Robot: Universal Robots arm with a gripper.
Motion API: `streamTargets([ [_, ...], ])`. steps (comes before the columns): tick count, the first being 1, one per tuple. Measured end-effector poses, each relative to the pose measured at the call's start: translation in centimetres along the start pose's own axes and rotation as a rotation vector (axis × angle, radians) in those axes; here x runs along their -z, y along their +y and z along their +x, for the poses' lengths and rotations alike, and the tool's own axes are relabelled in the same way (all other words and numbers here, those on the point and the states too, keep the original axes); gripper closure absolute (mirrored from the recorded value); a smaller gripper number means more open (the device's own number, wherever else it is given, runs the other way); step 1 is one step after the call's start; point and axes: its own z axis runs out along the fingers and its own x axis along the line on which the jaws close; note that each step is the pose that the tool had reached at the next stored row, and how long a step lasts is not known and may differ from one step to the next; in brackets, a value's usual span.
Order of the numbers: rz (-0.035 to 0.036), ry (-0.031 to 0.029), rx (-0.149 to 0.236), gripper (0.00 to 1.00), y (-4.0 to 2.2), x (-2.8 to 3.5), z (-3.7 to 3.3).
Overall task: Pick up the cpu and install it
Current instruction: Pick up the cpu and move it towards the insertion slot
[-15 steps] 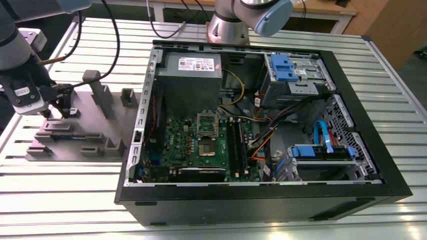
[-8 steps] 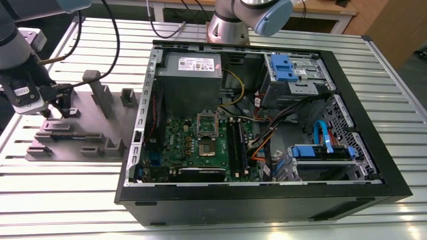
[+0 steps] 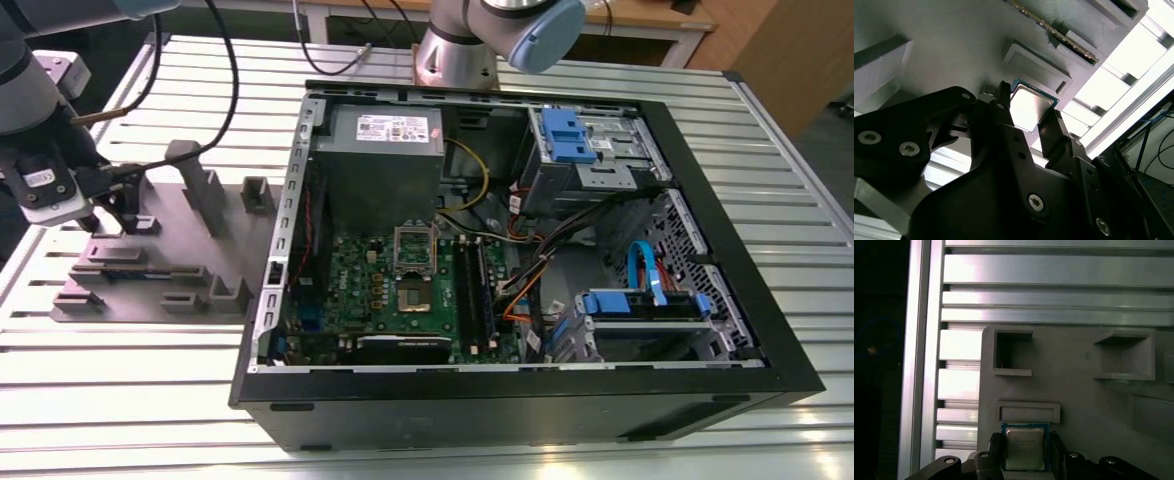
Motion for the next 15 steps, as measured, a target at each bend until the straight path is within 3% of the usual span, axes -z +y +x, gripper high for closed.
streamTargets([
  [15,0.0000,-0.0002,0.000,0.53,0.02,0.25,0.01],
])
